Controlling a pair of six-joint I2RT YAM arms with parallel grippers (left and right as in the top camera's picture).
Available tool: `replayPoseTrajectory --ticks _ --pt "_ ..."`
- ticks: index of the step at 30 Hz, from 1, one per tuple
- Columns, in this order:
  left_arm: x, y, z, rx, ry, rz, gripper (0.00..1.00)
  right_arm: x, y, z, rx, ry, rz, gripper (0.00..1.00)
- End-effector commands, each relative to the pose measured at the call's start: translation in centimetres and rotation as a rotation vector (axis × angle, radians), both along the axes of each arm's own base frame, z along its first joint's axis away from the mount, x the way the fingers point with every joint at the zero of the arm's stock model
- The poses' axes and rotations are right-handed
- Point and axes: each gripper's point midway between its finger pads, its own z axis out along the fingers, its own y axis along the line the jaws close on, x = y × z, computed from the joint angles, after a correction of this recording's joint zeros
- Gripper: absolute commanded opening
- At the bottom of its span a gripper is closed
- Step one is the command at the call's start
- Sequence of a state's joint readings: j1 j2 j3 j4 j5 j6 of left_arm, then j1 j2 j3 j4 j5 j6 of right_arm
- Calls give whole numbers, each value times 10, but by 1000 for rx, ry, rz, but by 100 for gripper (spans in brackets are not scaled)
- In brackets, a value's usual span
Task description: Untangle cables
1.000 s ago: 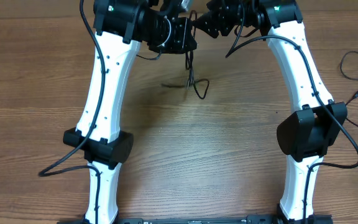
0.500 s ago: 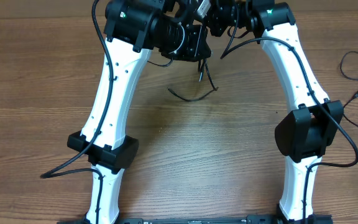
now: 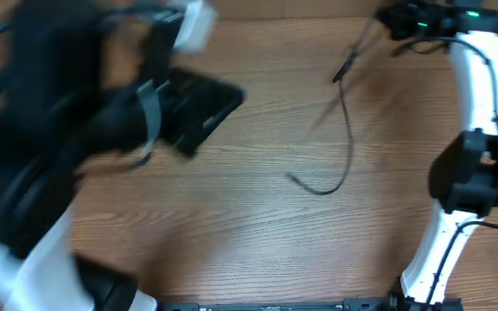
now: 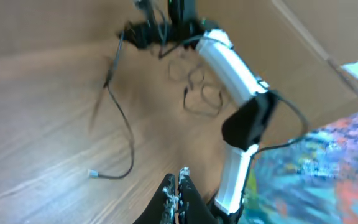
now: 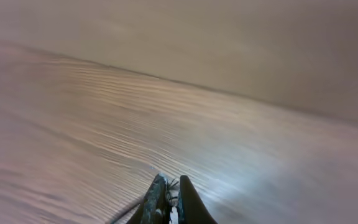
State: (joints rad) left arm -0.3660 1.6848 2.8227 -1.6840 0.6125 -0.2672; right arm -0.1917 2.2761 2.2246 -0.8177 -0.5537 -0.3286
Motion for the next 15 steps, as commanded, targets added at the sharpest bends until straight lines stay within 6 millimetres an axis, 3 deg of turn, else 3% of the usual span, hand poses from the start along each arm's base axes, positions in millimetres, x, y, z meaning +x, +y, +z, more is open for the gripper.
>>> replayPoseTrajectory --ticks 1,4,7,11,15 --pt "22 5 -23 52 85 84 4 -5 -14 3 24 16 -27 4" --pt "48 16 -49 157 111 177 4 -13 -6 3 81 37 13 4" --pt "86 30 -80 300 128 299 4 -18 18 5 120 52 71 4" --pt "134 20 -102 359 98 314 4 -20 51 19 131 51 104 4" --pt "182 8 -129 397 74 321 10 -19 63 55 134 19 42 4"
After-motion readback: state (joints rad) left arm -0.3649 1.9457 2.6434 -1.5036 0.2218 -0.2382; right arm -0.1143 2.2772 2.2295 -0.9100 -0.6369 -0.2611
